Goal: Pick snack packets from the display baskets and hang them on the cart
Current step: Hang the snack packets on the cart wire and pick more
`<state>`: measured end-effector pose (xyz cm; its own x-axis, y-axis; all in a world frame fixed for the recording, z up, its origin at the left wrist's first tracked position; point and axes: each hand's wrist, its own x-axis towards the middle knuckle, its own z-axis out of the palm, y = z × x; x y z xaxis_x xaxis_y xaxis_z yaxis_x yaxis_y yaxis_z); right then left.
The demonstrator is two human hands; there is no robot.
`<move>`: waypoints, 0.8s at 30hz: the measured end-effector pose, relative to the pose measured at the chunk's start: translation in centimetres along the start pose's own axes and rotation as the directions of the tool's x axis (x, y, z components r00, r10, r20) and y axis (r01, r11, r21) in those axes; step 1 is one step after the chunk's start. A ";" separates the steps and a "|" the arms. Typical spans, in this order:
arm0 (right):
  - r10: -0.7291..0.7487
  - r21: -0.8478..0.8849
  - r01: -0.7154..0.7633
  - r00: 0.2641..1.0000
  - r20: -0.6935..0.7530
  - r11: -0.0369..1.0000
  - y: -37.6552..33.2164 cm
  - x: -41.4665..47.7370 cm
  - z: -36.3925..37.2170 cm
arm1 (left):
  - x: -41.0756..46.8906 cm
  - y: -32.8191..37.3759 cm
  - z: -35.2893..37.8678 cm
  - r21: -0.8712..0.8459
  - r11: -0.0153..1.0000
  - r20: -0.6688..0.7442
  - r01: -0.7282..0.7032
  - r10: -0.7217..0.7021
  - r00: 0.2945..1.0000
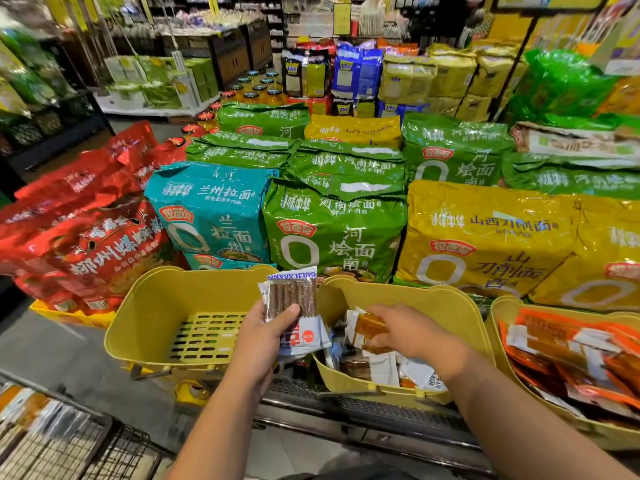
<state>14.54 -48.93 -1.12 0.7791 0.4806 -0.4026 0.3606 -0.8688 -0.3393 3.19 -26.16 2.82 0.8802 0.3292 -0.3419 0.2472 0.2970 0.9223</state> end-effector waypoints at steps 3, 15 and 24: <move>0.019 0.203 -0.002 0.996 -0.082 0.979 0.1 -0.9 -0.5 | -0.1 -0.1 0.0 -0.013 1.000 -0.007 -0.014 0.014 1.000; 0.083 0.992 0.116 0.990 -0.112 -0.045 -6.7 -3.4 -0.5 | -1.5 0.7 -3.1 -0.166 0.966 -0.224 -0.199 0.160 0.961; -0.225 0.957 0.082 0.974 -0.018 0.277 -16.9 -1.3 3.5 | -5.5 -1.0 -10.5 -0.214 0.967 -0.477 -0.135 0.017 0.879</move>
<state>5.63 -34.48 2.19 0.6870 0.6616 -0.3006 -0.3274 -0.0875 -0.9408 -6.17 -18.90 1.92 0.5846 0.7219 -0.3703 0.0330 0.4349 0.8999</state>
